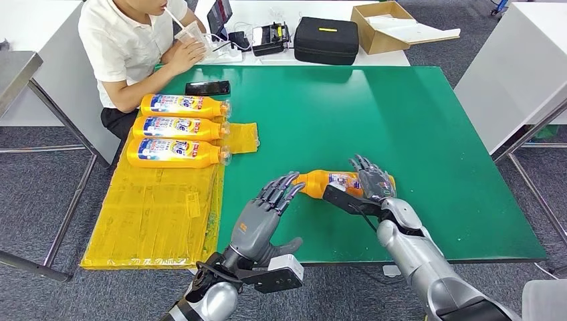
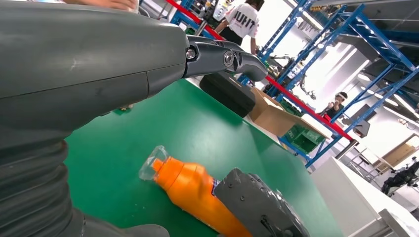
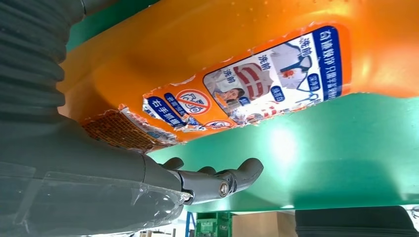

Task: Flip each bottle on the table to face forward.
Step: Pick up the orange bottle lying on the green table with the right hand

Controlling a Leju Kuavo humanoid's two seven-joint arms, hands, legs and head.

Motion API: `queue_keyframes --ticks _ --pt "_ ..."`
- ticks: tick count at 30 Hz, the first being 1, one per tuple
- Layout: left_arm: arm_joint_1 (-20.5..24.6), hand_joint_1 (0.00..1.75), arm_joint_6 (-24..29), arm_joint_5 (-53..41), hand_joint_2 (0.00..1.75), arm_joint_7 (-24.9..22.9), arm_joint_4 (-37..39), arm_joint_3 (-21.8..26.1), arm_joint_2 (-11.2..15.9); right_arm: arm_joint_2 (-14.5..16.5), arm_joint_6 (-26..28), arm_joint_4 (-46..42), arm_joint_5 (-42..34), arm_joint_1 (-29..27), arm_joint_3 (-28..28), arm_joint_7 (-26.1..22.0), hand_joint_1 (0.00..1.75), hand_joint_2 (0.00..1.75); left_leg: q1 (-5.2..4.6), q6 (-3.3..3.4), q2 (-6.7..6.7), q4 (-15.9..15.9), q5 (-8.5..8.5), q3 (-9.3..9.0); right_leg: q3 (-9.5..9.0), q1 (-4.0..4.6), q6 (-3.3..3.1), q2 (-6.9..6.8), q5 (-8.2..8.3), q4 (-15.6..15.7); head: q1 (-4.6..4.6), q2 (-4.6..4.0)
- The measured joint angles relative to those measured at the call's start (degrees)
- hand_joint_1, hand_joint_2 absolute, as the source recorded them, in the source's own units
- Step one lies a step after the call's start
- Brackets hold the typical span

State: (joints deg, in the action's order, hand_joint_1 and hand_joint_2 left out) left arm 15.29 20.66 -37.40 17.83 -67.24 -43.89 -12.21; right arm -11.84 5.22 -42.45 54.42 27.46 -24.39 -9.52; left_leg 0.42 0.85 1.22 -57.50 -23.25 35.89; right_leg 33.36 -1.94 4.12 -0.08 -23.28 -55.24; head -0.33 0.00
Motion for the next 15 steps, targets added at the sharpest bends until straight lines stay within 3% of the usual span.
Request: queue_keyframes --ticks 1,5,8,11,15 --pt "0.0 0.0 0.0 0.0 1.75 0.0 0.0 0.0 0.0 0.1 0.0 0.1 0.0 0.1 0.0 0.0 0.1 1.75 0.0 0.0 0.0 0.0 0.0 -0.01 -0.01 0.0 0.0 0.0 0.0 0.0 0.0 0.0" --pt "0.0 0.0 0.0 0.3 1.75 0.1 0.1 0.0 0.0 0.3 -0.7 0.8 0.1 0.5 -0.1 0.3 1.22 1.75 0.0 0.0 -0.01 0.0 0.0 -0.03 -0.02 0.0 0.0 0.0 0.0 0.0 0.0 0.0" --pt "0.4 0.0 0.3 1.8 1.75 0.7 0.6 -0.1 -0.1 0.3 -5.7 3.2 0.5 2.8 -0.9 3.2 1.71 1.75 0.0 0.0 -0.08 0.0 0.0 -0.15 -0.05 0.0 0.01 0.06 0.03 0.0 -0.01 0.0" --pt "1.2 0.0 1.1 3.0 1.75 1.3 1.6 -0.2 -0.7 0.3 -9.6 6.7 0.8 6.0 -1.8 5.4 1.75 1.75 0.0 0.03 -0.03 0.0 0.01 -0.35 -0.19 -0.01 0.03 0.06 0.02 0.0 0.01 0.0" --pt "1.8 0.0 1.9 3.6 1.75 1.4 2.7 -0.4 -1.0 0.2 -10.3 9.7 0.5 8.0 -2.4 6.4 1.75 1.75 -0.03 0.11 0.04 0.0 0.06 -0.43 -0.33 -0.03 0.05 0.03 0.03 0.0 0.01 0.0"
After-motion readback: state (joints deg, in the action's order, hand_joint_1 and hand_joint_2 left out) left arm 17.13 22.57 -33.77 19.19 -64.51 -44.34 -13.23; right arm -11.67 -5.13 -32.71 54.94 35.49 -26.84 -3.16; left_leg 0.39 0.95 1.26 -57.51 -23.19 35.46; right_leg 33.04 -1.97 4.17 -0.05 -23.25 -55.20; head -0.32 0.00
